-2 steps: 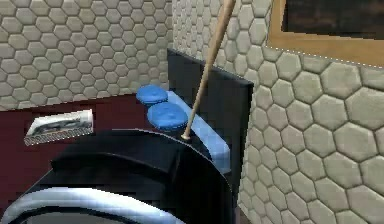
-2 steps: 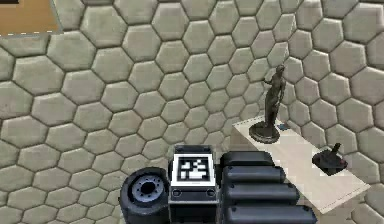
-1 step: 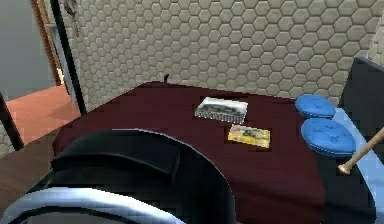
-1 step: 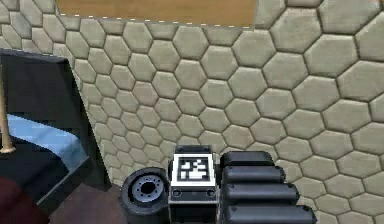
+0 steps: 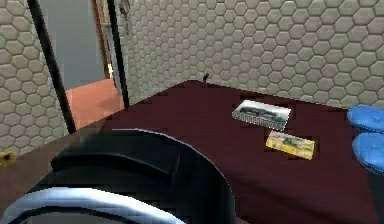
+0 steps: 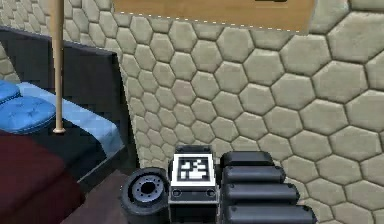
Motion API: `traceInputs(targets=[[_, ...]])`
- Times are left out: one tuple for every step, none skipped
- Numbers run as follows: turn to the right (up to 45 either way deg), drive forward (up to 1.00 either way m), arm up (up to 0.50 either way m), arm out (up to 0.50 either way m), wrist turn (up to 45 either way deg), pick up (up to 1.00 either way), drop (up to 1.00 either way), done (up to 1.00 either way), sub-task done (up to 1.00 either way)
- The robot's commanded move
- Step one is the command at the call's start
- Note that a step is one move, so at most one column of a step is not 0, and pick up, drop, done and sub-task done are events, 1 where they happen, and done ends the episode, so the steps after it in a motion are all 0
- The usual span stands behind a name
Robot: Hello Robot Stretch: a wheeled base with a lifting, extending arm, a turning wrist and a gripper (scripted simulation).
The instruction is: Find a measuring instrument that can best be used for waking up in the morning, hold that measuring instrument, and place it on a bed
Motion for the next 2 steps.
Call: traceInputs(targets=[[0.0,0.5,0.0,0.0,0.0,0.0,0.0,0.0,0.0],[-24.0,0.0,0.0,0.0,0.0,0.0,0.0,0.0,0.0]])
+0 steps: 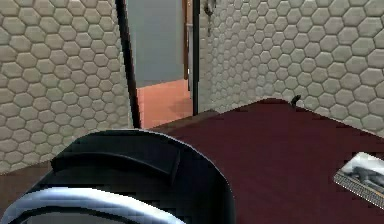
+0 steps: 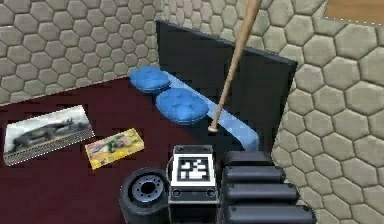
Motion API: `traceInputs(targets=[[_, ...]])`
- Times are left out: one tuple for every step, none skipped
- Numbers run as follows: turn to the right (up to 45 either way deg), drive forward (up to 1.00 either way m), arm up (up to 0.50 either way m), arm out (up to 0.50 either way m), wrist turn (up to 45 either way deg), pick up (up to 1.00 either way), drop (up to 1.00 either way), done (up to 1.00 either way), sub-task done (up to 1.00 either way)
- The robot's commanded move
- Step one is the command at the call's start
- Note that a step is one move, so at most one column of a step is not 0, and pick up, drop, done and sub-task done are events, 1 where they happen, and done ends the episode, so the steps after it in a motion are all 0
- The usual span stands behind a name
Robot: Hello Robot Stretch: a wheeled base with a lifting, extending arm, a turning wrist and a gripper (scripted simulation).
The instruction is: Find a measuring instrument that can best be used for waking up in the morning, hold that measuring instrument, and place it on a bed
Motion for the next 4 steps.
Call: traceInputs(targets=[[18.0,0.0,0.0,0.0,0.0,0.0,0.0,0.0,0.0],[-21.0,0.0,0.0,0.0,0.0,0.0,0.0,0.0,0.0],[30.0,0.0,0.0,0.0,0.0,0.0,0.0,0.0,0.0],[6.0,0.0,0.0,0.0,0.0,0.0,0.0,0.0,0.0]])
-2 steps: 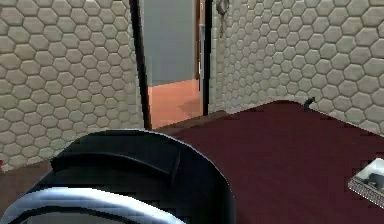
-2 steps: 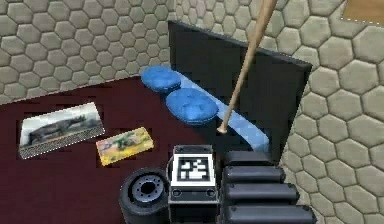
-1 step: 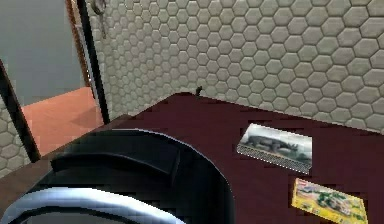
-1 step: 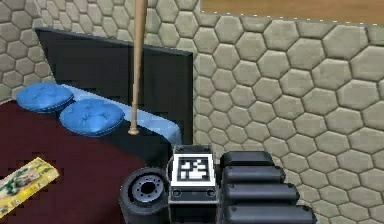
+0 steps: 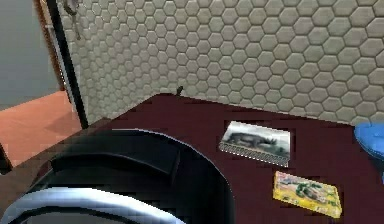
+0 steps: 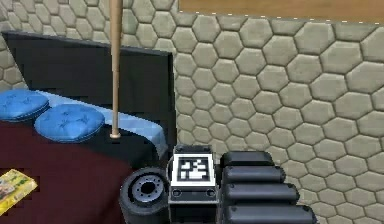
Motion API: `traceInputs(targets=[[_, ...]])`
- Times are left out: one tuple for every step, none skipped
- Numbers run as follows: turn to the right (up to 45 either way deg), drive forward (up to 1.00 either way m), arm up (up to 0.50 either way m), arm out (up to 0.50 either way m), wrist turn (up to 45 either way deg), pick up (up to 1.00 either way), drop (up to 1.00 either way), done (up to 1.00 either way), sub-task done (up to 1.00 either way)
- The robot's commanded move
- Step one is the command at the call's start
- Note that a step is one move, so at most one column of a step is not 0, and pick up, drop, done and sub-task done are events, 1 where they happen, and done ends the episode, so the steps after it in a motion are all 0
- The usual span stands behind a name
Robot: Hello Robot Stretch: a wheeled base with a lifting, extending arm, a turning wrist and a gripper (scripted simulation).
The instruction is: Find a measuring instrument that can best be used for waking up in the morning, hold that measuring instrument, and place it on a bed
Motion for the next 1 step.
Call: traceInputs(targets=[[0.0,0.25,0.0,0.0,0.0,0.0,0.0,0.0,0.0]])
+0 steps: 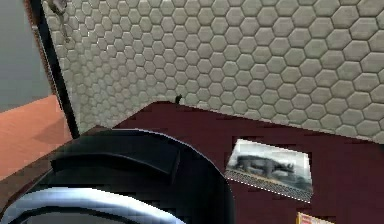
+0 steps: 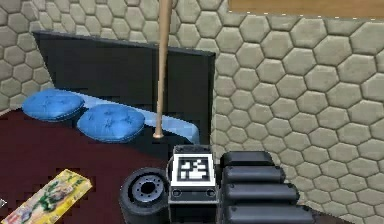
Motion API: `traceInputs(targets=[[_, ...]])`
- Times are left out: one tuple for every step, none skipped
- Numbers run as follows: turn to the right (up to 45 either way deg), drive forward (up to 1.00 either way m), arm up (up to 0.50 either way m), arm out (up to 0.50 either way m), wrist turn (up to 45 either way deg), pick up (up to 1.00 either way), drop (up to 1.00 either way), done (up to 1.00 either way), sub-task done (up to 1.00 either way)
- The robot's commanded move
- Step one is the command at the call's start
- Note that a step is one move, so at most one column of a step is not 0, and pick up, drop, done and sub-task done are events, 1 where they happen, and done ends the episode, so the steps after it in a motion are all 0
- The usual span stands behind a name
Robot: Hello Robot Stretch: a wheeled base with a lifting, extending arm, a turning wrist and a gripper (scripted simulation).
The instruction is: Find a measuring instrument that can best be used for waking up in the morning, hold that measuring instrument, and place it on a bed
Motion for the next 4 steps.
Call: traceInputs(targets=[[-36.0,0.0,0.0,0.0,0.0,0.0,0.0,0.0,0.0],[0.0,0.0,0.0,0.48,0.0,0.0,0.0,0.0,0.0],[0.0,0.0,0.0,0.0,39.0,0.0,0.0,0.0,0.0],[0.0,0.0,-0.2,0.0,0.0,0.0,0.0,0.0,0.0]])
